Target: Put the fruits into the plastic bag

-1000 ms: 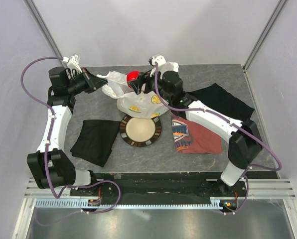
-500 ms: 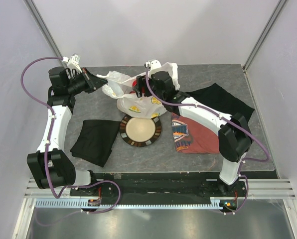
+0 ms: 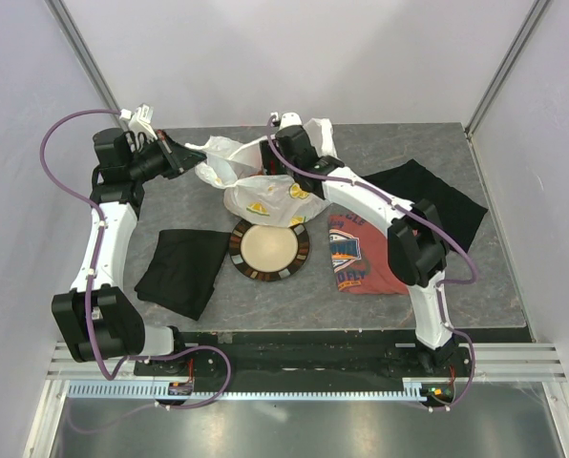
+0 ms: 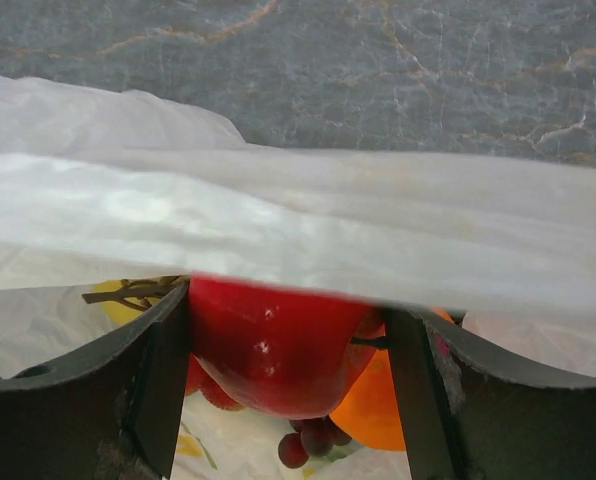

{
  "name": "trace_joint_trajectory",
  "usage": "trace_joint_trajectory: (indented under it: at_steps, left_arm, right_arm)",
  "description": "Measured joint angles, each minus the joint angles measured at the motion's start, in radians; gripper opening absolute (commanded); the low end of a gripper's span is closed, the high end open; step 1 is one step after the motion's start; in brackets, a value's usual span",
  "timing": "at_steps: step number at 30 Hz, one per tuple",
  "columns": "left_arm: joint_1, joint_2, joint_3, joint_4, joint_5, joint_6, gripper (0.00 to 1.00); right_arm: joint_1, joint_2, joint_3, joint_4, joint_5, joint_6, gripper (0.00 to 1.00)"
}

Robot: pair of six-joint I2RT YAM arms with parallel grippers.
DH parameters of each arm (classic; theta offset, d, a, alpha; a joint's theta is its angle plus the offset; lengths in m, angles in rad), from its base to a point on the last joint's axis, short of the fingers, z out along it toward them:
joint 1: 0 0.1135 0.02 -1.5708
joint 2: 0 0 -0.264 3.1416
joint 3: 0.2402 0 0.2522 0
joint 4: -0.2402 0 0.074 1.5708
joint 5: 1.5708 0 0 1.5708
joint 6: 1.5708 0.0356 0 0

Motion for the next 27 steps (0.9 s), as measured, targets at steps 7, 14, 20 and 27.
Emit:
trace_joint_trajectory:
  at_steps: [7, 14, 20, 27]
  left_arm:
    - [0.0, 0.001, -0.002, 0.006, 0.002, 0.0, 0.02]
    - [0.0, 0.001, -0.002, 0.006, 0.002, -0.001, 0.02]
    - [0.0, 0.002, -0.002, 0.006, 0.002, -0.001, 0.02]
    - [0.002, 0.003, -0.002, 0.006, 0.009, -0.001, 0.01]
  right_arm:
    - [0.003, 0.033, 0.009, -0.081, 0.017, 0.017, 0.54]
    - [0.011, 0.033, -0.045, -0.097, 0.012, 0.019, 0.84]
    - [0.011, 0.033, -0.047, -0.103, -0.002, 0.008, 0.96]
    - [0.011, 0.032, -0.018, -0.111, -0.044, -0.014, 0.98]
